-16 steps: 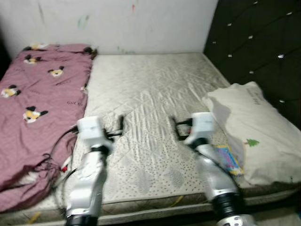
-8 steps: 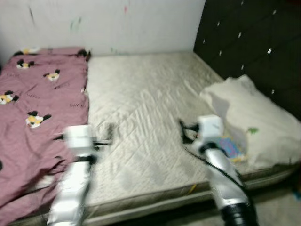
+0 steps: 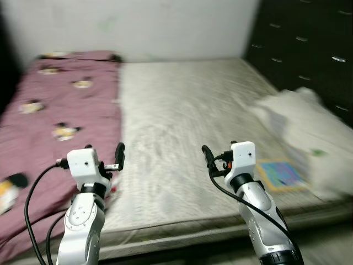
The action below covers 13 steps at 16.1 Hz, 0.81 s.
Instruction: Clean up the room
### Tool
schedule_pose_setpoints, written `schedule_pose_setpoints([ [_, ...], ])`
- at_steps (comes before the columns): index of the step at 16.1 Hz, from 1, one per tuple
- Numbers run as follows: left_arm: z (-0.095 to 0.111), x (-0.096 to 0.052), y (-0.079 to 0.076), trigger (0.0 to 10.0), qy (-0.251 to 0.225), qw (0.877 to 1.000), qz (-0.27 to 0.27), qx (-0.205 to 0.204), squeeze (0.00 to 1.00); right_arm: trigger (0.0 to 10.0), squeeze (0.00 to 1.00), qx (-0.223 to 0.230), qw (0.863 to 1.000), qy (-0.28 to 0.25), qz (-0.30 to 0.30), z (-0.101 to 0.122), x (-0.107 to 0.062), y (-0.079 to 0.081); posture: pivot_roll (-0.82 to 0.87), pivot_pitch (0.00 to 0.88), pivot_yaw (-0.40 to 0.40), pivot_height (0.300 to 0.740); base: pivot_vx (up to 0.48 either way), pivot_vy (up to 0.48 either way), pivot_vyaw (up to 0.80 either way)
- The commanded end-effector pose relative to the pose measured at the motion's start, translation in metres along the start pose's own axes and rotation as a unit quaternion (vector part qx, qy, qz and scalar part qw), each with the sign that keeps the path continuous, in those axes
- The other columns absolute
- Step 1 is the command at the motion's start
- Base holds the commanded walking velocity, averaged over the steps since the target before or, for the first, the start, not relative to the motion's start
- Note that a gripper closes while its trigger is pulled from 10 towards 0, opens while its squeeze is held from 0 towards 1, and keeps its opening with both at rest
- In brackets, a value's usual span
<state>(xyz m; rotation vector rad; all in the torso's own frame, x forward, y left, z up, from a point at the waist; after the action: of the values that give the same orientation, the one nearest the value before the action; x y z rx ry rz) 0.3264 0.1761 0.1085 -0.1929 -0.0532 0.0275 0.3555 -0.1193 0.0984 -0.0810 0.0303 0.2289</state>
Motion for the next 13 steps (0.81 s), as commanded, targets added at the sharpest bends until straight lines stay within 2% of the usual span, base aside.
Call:
schedule_pose_setpoints([
  [1, -0.002, 0.001, 0.000, 10.0, 0.009, 1.000, 0.007, 0.013, 0.00, 10.0, 0.00, -0.001, 1.000, -0.011, 0.000, 0.009, 0.002, -0.002, 0.03, 0.018, -0.001, 0.740, 0.000, 0.000, 0.80],
  [2, -0.005, 0.001, 0.001, 10.0, 0.017, 1.000, 0.008, 0.012, 0.00, 10.0, 0.00, 0.000, 1.000, -0.010, 0.002, 0.009, 0.001, -0.001, 0.03, 0.013, -0.002, 0.740, 0.000, 0.000, 0.80],
  [5, -0.005, 0.003, -0.002, 10.0, 0.017, 1.000, 0.000, 0.001, 0.00, 10.0, 0.00, 0.007, 1.000, -0.007, 0.000, 0.007, 0.002, -0.001, 0.03, 0.013, -0.002, 0.740, 0.000, 0.109, 0.00],
  [13, -0.007, 0.007, -0.010, 10.0, 0.029, 0.999, -0.008, -0.022, 0.00, 10.0, 0.00, 0.001, 1.000, -0.007, -0.005, 0.009, 0.004, 0.000, 0.03, 0.027, -0.007, 0.740, 0.000, 0.480, 0.00],
])
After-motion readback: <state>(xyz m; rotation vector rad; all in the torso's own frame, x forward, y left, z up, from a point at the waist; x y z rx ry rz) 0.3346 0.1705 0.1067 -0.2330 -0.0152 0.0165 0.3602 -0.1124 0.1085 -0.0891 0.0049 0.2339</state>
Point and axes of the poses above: a point about 5 cm out from each wrist's last joint towards the gripper, its own x axis pointing out of the wrist towards the gripper, its own z axis along the axis of the wrist's last joint, y = z × x, the point moved 6 cm from there along x, pointing out of the wrist towards the gripper, and after that the axes turned 3 degrees about -x, right-handed, at the moved point
